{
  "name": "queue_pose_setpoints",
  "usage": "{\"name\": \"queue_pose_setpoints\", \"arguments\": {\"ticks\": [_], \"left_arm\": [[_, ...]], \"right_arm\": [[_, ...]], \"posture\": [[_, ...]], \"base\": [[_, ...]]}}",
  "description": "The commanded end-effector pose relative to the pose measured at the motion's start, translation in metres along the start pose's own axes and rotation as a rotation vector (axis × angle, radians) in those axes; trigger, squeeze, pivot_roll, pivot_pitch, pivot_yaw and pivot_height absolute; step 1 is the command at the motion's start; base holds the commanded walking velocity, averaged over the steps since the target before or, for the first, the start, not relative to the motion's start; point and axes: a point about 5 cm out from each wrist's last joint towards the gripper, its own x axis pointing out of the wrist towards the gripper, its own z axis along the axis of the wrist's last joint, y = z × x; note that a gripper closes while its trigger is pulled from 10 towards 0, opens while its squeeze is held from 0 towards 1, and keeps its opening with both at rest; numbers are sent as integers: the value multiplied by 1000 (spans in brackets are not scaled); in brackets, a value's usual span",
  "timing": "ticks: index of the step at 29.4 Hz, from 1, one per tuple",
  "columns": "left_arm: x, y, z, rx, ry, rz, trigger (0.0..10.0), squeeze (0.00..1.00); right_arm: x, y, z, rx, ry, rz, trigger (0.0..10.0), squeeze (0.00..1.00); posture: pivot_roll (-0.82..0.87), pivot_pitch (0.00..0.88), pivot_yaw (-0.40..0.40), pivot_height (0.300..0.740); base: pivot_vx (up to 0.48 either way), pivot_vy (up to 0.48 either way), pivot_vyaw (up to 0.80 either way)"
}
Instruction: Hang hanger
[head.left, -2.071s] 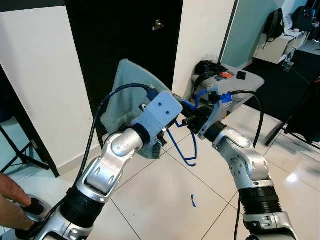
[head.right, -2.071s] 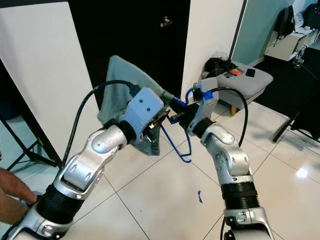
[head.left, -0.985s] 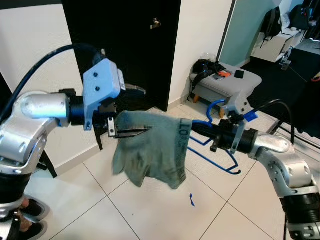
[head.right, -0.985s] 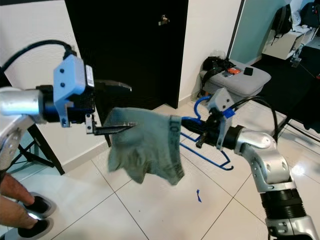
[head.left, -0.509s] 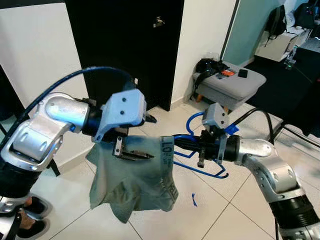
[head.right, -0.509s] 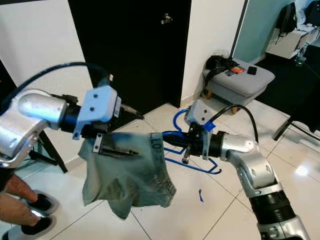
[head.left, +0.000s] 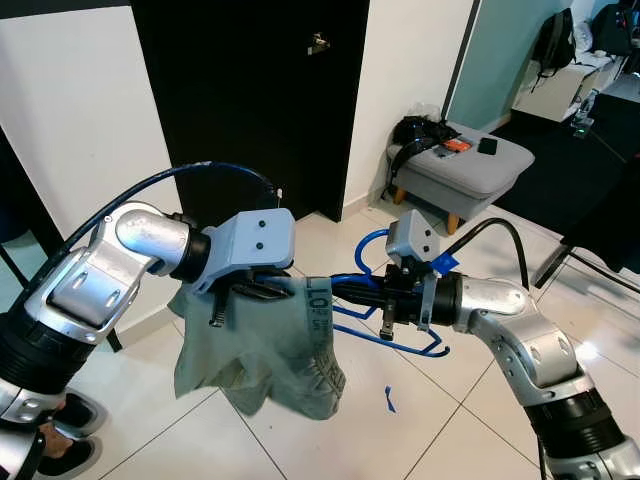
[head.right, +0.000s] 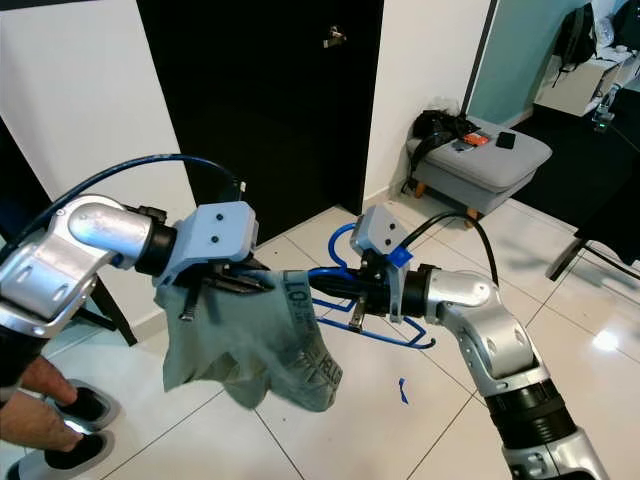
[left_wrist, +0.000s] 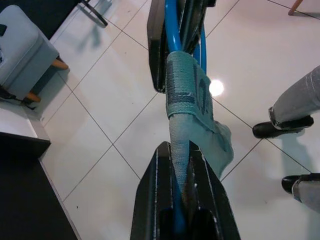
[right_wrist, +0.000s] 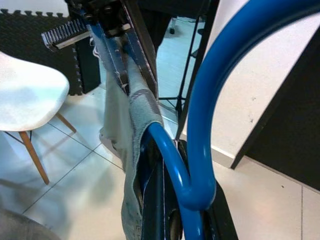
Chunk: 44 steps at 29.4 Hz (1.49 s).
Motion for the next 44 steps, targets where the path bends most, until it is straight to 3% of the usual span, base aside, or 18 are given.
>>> {"name": "queue_pose_setpoints", "arguments": {"ticks": [1, 7, 9, 17, 20, 22, 23, 25, 28, 30, 35, 38, 39, 40, 41, 42, 44], "left_arm": [[4, -4, -7, -16, 30, -33, 0, 0], [4, -4, -8, -29, 12, -34, 0, 0], [4, -2, -8, -39, -14, -25, 0, 0], [-3, 12, -8, -34, -54, 62, 0, 0], [-17, 25, -12, -31, -48, 142, 0, 0], [-17, 25, -12, -31, -48, 142, 0, 0], [-24, 30, -14, -23, -37, 170, 0, 0], [-38, 39, -18, -5, -19, 230, 0, 0], [-44, 43, -19, 3, -15, 255, 0, 0], [-55, 52, -18, 26, -17, 303, 0, 0], [-65, 59, -15, 62, -21, 332, 0, 0], [-75, 65, 8, 165, -159, 322, 0, 0], [-75, 65, 8, 165, -159, 322, 0, 0], [-80, 68, 27, 233, -282, 304, 0, 0], [-80, 68, 27, 233, -282, 304, 0, 0], [-82, 69, 34, 258, -323, 299, 0, 0], [-84, 70, 39, 275, -359, 287, 0, 0]], "right_arm": [[3, 1, 20, -67, -61, 16, 10000, 0], [5, -1, 20, -65, -70, -12, 10000, 0], [5, -3, 21, -50, -87, -47, 10000, 1000], [-14, -11, 18, -23, -95, -131, 10000, 1000], [-49, -15, 11, 7, -83, -219, 10000, 1000], [-49, -15, 11, 7, -83, -219, 10000, 1000], [-66, -15, 9, 25, -87, -266, 10000, 1000], [-104, -7, 9, 85, -142, -345, 10000, 1000], [-118, -1, 8, 117, -173, -363, 10000, 1000], [-139, 19, -2, 201, -222, -377, 10000, 1000], [-151, 36, -15, 285, -281, -415, 10000, 1000], [-165, 48, -41, 411, -411, -544, 10000, 1000], [-165, 48, -41, 411, -411, -544, 10000, 1000], [-164, 53, -60, 490, -439, -597, 10000, 145], [-164, 53, -60, 490, -439, -597, 10000, 145], [-161, 53, -66, 520, -452, -611, 10000, 0], [-160, 53, -70, 553, -475, -621, 10000, 0]], "posture": [[30, 0, -12, 740], [26, 0, -7, 740], [25, 0, -5, 740], [20, 0, -2, 740], [14, 0, 0, 740], [14, 0, 0, 740], [7, 0, 5, 740], [-11, 0, 11, 740], [-13, 0, 11, 740], [-26, 0, 15, 740], [-32, 0, 19, 740], [-38, 0, 32, 740], [-38, 0, 32, 740], [-37, 0, 35, 740], [-37, 0, 35, 740], [-37, 0, 37, 740], [-37, 0, 37, 740]], "base": [[0, 0, 0], [0, 0, 0], [0, 0, 0], [0, 0, 0], [0, 0, 0], [0, 0, 0], [0, 0, 0], [0, 0, 0], [0, 0, 0], [0, 0, 0], [0, 0, 0], [0, 0, 0], [0, 0, 0], [0, 0, 0], [0, 0, 0], [0, 0, 0], [0, 0, 0]]}}
